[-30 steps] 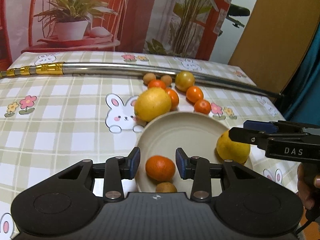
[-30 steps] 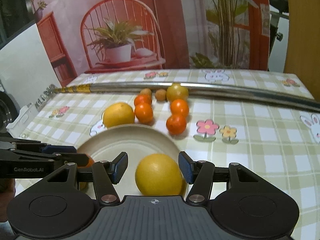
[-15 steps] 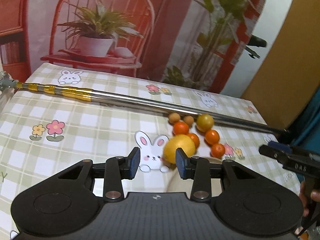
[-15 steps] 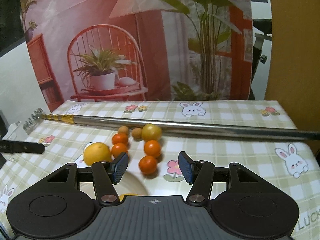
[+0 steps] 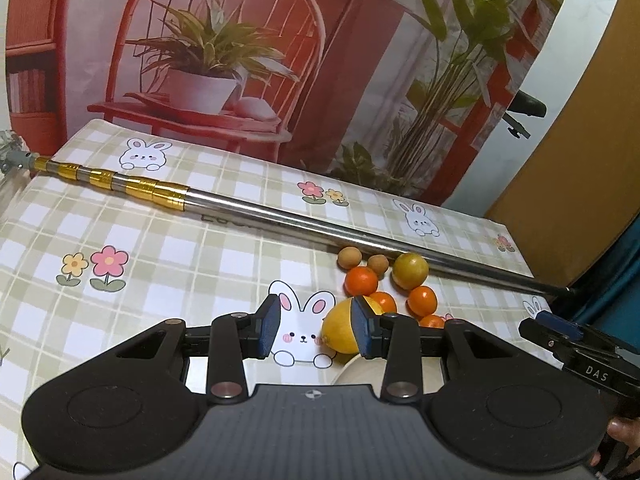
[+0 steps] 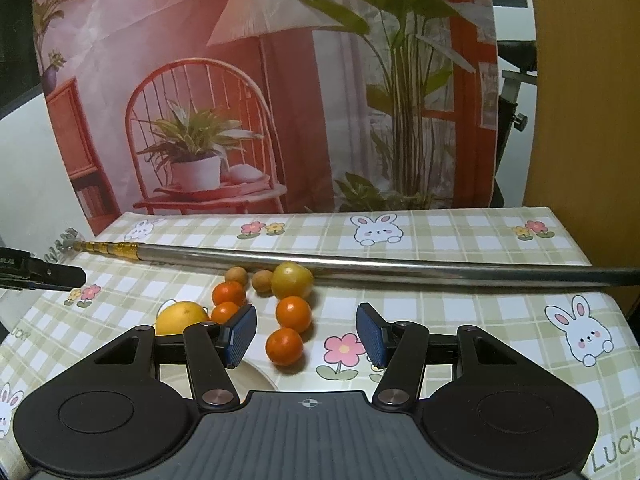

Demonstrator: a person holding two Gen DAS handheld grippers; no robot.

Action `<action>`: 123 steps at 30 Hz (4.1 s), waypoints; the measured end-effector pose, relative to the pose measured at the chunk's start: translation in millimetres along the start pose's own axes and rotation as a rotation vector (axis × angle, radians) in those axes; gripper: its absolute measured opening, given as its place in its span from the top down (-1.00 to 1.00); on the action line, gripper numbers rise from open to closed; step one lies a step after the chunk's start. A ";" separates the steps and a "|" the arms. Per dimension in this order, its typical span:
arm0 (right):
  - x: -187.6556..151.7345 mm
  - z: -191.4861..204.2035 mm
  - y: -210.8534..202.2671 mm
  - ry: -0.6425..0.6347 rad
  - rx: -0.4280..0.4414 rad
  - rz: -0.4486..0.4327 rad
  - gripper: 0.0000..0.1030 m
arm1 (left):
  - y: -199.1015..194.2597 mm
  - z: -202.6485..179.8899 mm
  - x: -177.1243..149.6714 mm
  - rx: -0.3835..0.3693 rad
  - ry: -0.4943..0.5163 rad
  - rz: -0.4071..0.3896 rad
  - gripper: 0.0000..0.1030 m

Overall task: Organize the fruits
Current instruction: 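Move both open tools toward the remaining fruits beside the pole, then grasp an orange tangerine with the left tool, then grasp another tangerine with the right tool while the left holds its tangerine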

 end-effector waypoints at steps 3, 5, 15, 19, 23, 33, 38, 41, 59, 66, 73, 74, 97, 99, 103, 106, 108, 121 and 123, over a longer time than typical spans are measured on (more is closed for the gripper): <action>0.6 3.1 -8.0 -0.005 0.002 -0.008 -0.01 | -7.5 1.0 -3.4 0.012 0.005 -0.008 0.21; 1.0 4.3 -14.2 -0.003 0.007 -0.015 -0.01 | -13.4 1.6 -4.4 0.025 0.012 -0.019 0.21; 8.6 -9.2 -39.8 0.045 0.005 -0.063 -0.01 | -40.1 -1.9 7.3 0.035 0.037 -0.084 0.22; 9.8 -14.0 -37.7 0.050 -0.005 -0.062 -0.01 | -40.3 -6.1 14.4 0.053 0.074 -0.104 0.22; 10.2 -17.1 -30.3 0.063 -0.003 -0.060 -0.01 | -28.1 -7.9 19.4 0.064 0.092 -0.078 0.22; 3.7 -21.0 9.3 0.080 -0.004 0.006 -0.01 | 52.8 -39.0 31.4 0.037 0.154 0.087 0.22; 0.6 -25.0 24.6 0.098 -0.006 0.032 -0.01 | 108.7 -49.6 32.4 0.025 0.115 0.190 0.22; -0.7 -29.0 30.3 0.109 0.000 0.039 -0.01 | 136.9 -48.4 31.5 0.019 0.041 0.251 0.22; -15.4 -42.5 44.0 0.162 0.005 0.077 -0.01 | 189.1 -49.7 17.7 0.077 -0.010 0.343 0.24; -20.2 -42.1 46.3 0.175 0.011 0.092 -0.01 | 186.3 -53.3 13.9 0.084 0.042 0.304 0.25; -25.8 -40.9 50.1 0.179 0.021 0.108 -0.01 | 160.4 -60.3 21.7 0.078 0.112 0.226 0.26; -26.8 -40.7 51.6 0.179 0.018 0.111 -0.01 | 155.5 -61.5 22.4 0.077 0.122 0.215 0.26; 3.1 -14.6 123.3 0.028 0.124 0.108 0.09 | 61.3 -55.8 8.4 -0.039 0.184 0.033 0.26; 3.8 -8.7 132.0 0.000 0.129 0.125 0.14 | 58.2 -55.1 5.3 -0.048 0.189 0.038 0.26; -0.3 -1.1 142.1 -0.005 0.131 0.153 0.21 | 55.9 -50.0 -1.6 -0.059 0.177 0.057 0.26; -5.2 0.2 149.1 0.009 0.131 0.180 0.27 | 54.3 -46.3 -7.3 -0.062 0.177 0.069 0.26; -6.9 1.0 152.6 0.013 0.133 0.188 0.30 | 52.9 -44.1 -11.4 -0.061 0.179 0.073 0.26; -11.1 -5.1 141.0 0.040 0.106 0.157 0.37 | 48.7 -39.3 -24.6 -0.060 0.184 0.091 0.26; -11.7 -7.3 131.7 0.047 0.095 0.136 0.37 | 48.5 -39.5 -26.8 -0.057 0.192 0.094 0.26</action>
Point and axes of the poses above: each gripper's, at about its wrist camera, not at the fingertips, and y roughly the way its jaws point, z to its left, x to its top, the point moved 3 cm from there along y, roughly the way its jaws point, and after that the axes turned 14 degrees about -y, right-handed, at the moved point
